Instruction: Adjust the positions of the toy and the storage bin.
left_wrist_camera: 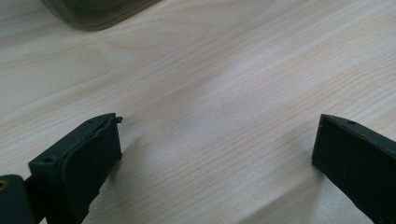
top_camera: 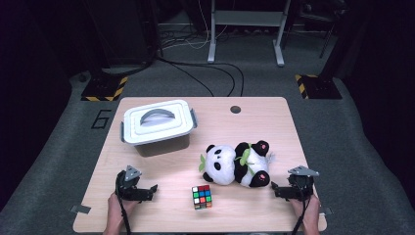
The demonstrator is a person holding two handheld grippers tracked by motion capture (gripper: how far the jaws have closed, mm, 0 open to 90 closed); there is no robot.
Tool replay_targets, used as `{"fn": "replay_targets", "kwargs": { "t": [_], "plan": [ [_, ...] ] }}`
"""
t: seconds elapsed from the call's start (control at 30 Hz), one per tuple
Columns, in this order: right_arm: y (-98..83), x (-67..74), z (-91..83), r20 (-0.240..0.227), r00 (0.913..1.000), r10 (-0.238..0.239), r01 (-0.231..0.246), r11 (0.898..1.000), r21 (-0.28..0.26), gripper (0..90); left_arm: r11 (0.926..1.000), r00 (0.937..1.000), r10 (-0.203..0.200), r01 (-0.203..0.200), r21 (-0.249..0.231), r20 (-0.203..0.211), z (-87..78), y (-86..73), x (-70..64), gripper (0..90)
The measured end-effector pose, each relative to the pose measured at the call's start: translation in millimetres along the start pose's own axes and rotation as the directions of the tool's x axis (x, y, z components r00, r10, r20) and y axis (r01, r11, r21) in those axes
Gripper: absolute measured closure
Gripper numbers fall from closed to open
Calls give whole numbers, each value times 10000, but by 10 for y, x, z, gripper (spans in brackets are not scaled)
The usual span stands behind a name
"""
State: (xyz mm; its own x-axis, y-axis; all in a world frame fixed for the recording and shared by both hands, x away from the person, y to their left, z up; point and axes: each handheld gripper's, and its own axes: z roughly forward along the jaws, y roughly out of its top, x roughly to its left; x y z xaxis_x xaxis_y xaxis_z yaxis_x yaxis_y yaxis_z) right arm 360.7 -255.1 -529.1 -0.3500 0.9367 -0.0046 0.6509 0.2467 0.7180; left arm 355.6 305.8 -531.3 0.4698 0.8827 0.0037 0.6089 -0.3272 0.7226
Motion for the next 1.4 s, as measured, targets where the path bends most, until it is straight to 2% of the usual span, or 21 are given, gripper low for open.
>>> {"fn": "replay_targets", "kwargs": {
  "t": [0.13, 0.3, 0.37, 0.47, 0.63, 0.67, 0.8, 1.03, 1.13, 1.27, 1.33, 1.4],
  "plan": [
    [1, 0, 1, -4, 10000, 1, -1, 10000, 3, 3, 10000, 10000, 24, -24, -10, 36, -5, -3, 4, 12],
    [0, 2, 0, 5, 10000, -23, 23, 10000, -20, 3, 10000, 9993, -2, 2, 1, 369, -33, 10, 36, 28],
    [1, 0, 1, -10, 10000, -7, 7, 10000, -3, 2, 9999, 9991, -28, 34, -143, 419, -59, 37, 40, 34],
    [1, 0, 1, -12, 10000, -15, 15, 10000, -8, 4, 9999, 9969, -3, 14, -146, 784, -106, 129, 31, 35],
    [1, 2, 1, -2, 10000, 12, -12, 10000, 1, 4, 9996, 9958, 7, 18, -273, 912, -155, 232, 21, 33],
    [1, 2, 1, -2, 10000, 10, -10, 10000, -1, 4, 9995, 9953, 188, -164, -267, 946, -177, 267, 25, 33],
    [2, 2, 2, -1, 10000, 12, -12, 10000, 0, 4, 9989, 9952, 227, -186, -437, 953, -267, 404, 47, 38],
    [1, 1, 1, -18, 10000, 10, -10, 10000, -13, 9, 9957, 9937, 527, -448, -808, 993, -452, 685, 118, 51],
    [1, 2, 1, -19, 10000, 5, -5, 10000, -17, 10, 9947, 9935, 501, -405, -942, 1026, -506, 816, 153, 49],
    [1, 2, 1, -14, 10000, 14, -14, 10000, -21, 11, 9915, 9916, 835, -727, -1082, 989, -569, 1008, 206, 49],
    [1, 2, 1, -17, 10000, 12, -12, 10000, -19, 11, 9902, 9903, 756, -608, -1256, 1163, -582, 1105, 248, 45],
    [1, 3, 0, -16, 10000, 10, -10, 10000, -27, 12, 9898, 9884, 838, -679, -1252, 1269, -600, 1211, 288, 43]
  ]
}}
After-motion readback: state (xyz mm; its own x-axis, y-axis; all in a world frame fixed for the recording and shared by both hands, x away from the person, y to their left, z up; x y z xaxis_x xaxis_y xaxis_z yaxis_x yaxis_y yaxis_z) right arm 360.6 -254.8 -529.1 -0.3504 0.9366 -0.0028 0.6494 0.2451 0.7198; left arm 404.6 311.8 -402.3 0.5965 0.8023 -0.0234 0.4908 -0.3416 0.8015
